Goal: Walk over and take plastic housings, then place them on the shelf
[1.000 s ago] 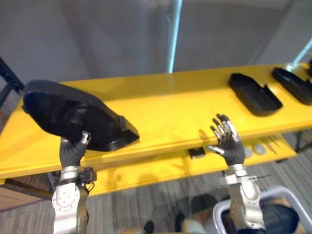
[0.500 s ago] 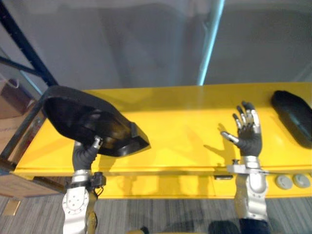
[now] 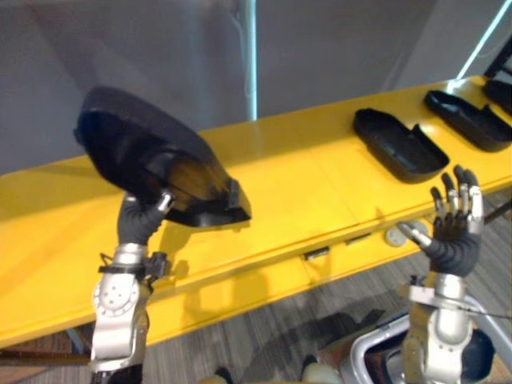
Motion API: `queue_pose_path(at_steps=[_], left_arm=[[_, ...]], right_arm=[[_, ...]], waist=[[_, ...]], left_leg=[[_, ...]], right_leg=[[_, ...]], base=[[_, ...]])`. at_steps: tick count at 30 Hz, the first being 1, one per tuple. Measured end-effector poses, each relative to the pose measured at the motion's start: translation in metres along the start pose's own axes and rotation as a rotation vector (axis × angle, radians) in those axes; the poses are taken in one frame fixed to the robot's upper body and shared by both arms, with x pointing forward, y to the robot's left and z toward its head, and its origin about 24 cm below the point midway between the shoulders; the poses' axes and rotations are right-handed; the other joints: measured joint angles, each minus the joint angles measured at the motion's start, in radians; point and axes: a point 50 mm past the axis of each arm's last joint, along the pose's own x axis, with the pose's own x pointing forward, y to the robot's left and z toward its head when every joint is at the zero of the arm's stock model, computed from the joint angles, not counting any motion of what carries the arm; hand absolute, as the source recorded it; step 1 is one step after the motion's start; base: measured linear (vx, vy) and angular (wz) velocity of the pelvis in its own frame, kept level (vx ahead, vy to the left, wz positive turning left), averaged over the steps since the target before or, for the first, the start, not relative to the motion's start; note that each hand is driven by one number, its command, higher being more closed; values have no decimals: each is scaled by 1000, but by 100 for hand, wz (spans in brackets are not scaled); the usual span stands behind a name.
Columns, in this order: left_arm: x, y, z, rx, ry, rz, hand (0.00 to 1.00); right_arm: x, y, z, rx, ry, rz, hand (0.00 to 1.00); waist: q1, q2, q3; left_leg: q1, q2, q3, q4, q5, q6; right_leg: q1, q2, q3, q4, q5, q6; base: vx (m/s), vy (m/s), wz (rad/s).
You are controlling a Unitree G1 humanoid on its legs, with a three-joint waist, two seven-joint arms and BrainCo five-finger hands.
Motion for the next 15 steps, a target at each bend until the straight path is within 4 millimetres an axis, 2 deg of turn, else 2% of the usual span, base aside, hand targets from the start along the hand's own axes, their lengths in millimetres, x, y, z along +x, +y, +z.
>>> queue_pose_path(at_steps=[2,6,8,9,11,12,14,15], left_arm=[[-2,1,-4,-6,35,4,100],[-1,5,-10,-45,91,2,100],[11,12,-28,-72,200,-36,100],[13,14,-30,-74,215,-38,100],[28,34,-45,-55,321,-30,100],[35,39,-46,-51,332,-27,100],[60,65,-50,-34,394,-4,100],[62,72,-51,-31,414,4,100]], right_arm=[[9,3,1,-14,2,68,0],[17,3,1,-10,20,113,0],[16,2,-2,9,56,128,0],[15,2,-3,12,60,129,0],[12,6,-6,39,87,155,0],[10,6,-7,38,98,160,0],[4,10,-13,62,158,208,0],[3,11,-14,66,166,221,0]], waist=[[5,32,-1],[2,42,-1],[-6,47,-3],[-10,47,-3],[-30,50,-2],[-34,50,-2],[-52,61,2],[-55,67,-1]], left_leg=[[7,10,2,-12,7,-15],[45,9,28,-39,14,-23],[67,-2,37,-57,14,-23],[68,-3,39,-57,14,-23],[78,-13,60,-65,14,-22],[79,-17,61,-67,14,-22],[91,-29,70,-78,16,-18],[91,-32,70,-84,16,-17]], right_leg=[[16,24,7,-45,24,-11],[39,43,32,-88,45,-15],[46,41,56,-104,54,-12],[46,41,58,-107,56,-12],[42,35,87,-126,72,-7],[42,33,90,-130,75,-6],[34,24,114,-131,81,1],[25,23,125,-131,83,3]], base=[[-4,-84,-10],[-6,-39,-23],[-6,7,-24],[-22,19,-30],[-23,24,-29],[-28,27,-23],[-35,30,-29],[-27,28,-40]])
